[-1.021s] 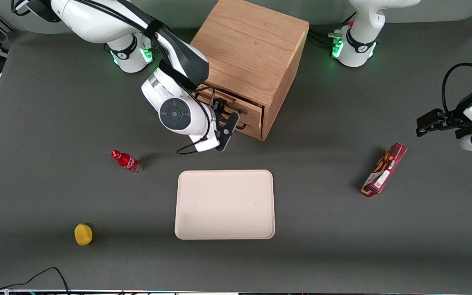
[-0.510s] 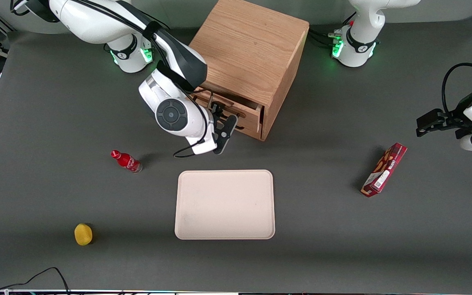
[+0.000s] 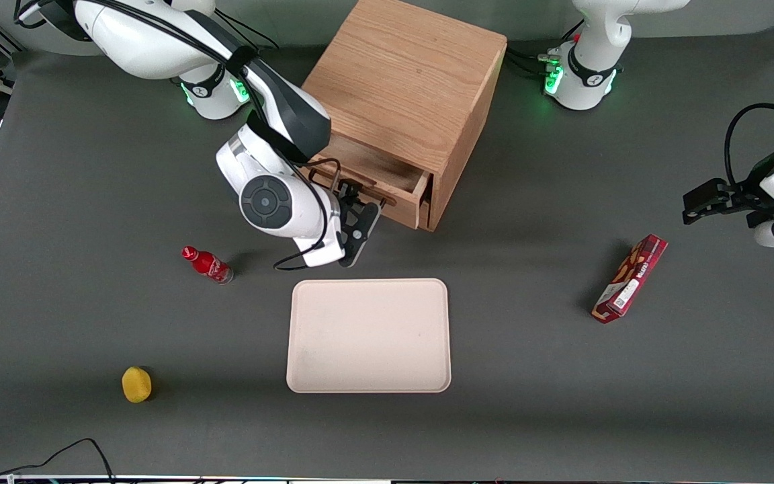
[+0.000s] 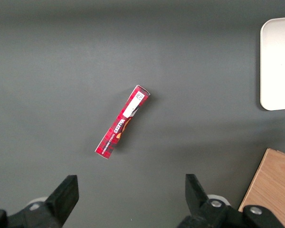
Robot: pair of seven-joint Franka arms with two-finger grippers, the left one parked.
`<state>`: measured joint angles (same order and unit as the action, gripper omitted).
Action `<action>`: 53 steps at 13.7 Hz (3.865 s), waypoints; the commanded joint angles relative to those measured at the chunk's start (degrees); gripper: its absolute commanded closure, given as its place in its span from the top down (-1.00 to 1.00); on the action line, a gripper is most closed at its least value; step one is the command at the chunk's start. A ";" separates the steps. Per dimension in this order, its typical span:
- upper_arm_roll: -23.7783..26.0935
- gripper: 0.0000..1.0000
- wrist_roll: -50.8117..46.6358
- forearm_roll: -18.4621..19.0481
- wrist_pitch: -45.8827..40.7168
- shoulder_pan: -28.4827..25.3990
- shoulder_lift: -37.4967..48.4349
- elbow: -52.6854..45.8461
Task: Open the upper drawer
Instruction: 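Pull the upper drawer outward by its handle with the right gripper, then release the handle and lift the right gripper away from the drawer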
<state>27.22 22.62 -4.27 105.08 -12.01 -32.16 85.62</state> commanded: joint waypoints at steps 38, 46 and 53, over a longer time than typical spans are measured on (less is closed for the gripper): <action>-12.54 1.00 10.77 2.33 -1.99 -0.12 -8.26 -15.57; -14.04 1.00 10.86 2.42 -1.99 -0.21 -8.62 -18.29; -14.65 1.00 10.25 2.25 -4.18 -1.17 -8.79 -22.33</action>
<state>13.18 32.40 -2.86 103.74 -12.12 -39.47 67.45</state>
